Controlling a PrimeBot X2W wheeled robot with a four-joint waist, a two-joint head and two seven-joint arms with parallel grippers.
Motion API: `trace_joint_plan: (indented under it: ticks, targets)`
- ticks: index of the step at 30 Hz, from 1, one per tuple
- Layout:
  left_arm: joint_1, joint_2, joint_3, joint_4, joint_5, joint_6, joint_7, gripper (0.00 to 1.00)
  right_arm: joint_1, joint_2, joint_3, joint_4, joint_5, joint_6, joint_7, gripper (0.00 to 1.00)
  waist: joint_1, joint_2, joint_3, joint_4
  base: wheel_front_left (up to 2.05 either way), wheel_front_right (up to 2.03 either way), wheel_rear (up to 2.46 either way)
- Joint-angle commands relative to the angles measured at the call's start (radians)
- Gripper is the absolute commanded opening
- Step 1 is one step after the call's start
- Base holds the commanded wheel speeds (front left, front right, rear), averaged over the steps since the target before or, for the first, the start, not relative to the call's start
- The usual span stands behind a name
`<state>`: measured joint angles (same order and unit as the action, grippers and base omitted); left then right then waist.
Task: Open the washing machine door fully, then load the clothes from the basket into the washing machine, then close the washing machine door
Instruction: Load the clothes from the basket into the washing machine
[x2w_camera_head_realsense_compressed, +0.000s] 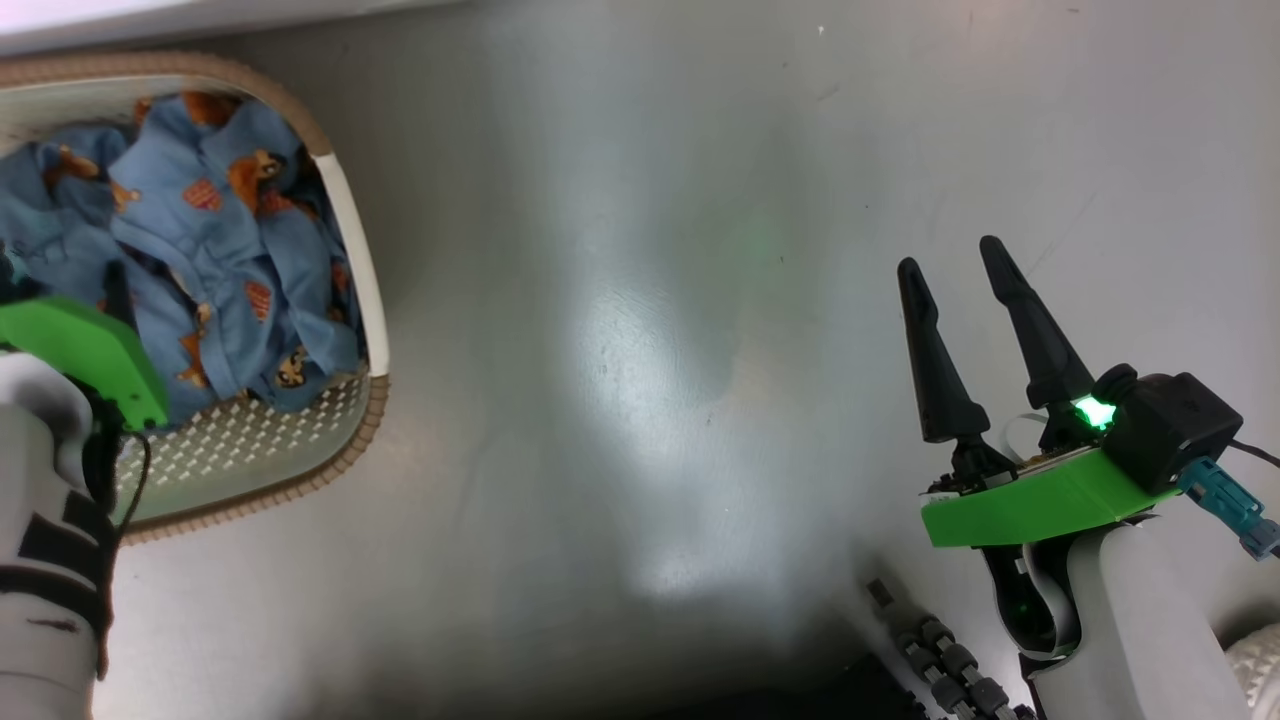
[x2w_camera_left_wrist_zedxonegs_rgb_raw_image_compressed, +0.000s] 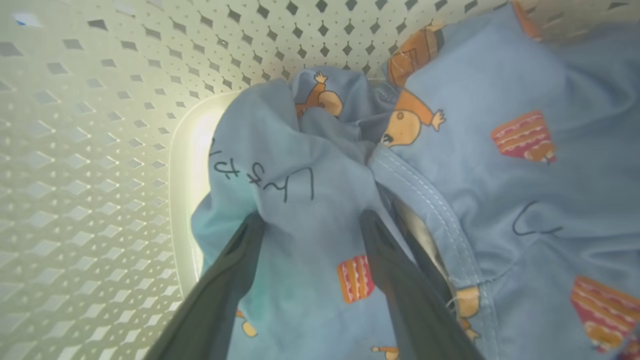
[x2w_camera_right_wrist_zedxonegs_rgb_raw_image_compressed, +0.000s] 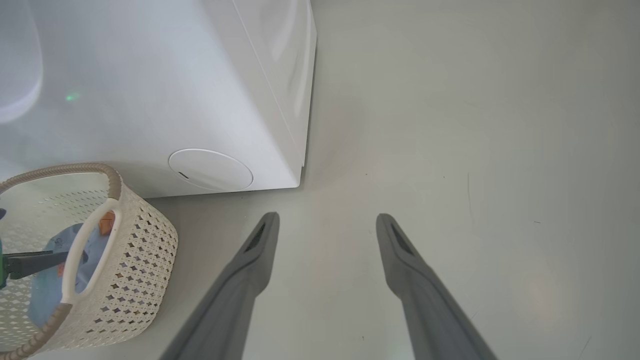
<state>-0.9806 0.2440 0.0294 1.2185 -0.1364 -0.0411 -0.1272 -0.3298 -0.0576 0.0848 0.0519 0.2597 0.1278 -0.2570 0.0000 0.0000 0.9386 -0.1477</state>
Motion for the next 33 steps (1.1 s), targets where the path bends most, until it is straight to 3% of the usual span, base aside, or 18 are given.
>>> trace_joint_plan:
  ticks: [1,7,16,17,18,19,24,33]
  targets:
    - [0.019,0.053,0.010,0.000,0.000,-0.002,0.005,1.00,0.030,0.007,0.023,-0.020,0.011,0.003,-0.005,1.00,0.0000,0.0000,0.007,-0.006,0.00,0.00,0.00]
    - [-0.025,0.074,-0.015,0.026,0.007,-0.011,0.057,1.00,0.027,0.007,0.032,-0.025,0.028,0.003,-0.005,1.00,0.0000,0.0000,0.033,-0.018,0.00,0.00,0.00]
    - [-0.064,0.091,-0.053,0.043,0.028,0.012,0.117,1.00,0.014,0.007,0.048,-0.029,0.052,0.003,-0.005,1.00,0.0000,0.0000,0.057,-0.036,0.00,0.00,0.00]
    - [-0.066,0.091,-0.056,0.045,0.028,0.012,0.126,0.49,0.013,0.007,0.049,-0.029,0.054,0.003,-0.005,1.00,0.0000,0.0000,0.058,-0.038,0.00,0.00,0.00]
    - [-0.068,0.091,-0.057,0.046,0.026,0.013,0.130,0.19,0.012,0.007,0.049,-0.029,0.056,0.003,-0.005,1.00,0.0000,0.0000,0.059,-0.039,0.00,0.00,0.00]
    - [-0.068,0.090,-0.056,0.047,0.023,0.015,0.132,0.00,0.010,0.007,0.049,-0.029,0.057,0.003,-0.005,1.00,0.0000,0.0000,0.060,-0.040,0.00,0.00,0.00]
    - [-0.055,0.074,-0.057,0.052,0.009,0.016,0.132,0.00,0.007,0.007,0.037,-0.027,0.059,0.003,-0.005,1.00,0.0000,0.0000,0.048,-0.035,0.00,0.00,0.00]
    - [-0.003,0.054,-0.064,0.048,-0.005,0.018,0.026,0.00,0.000,0.007,0.020,-0.030,0.050,0.003,-0.005,1.00,0.0000,0.0000,-0.021,-0.012,0.00,0.00,0.00]
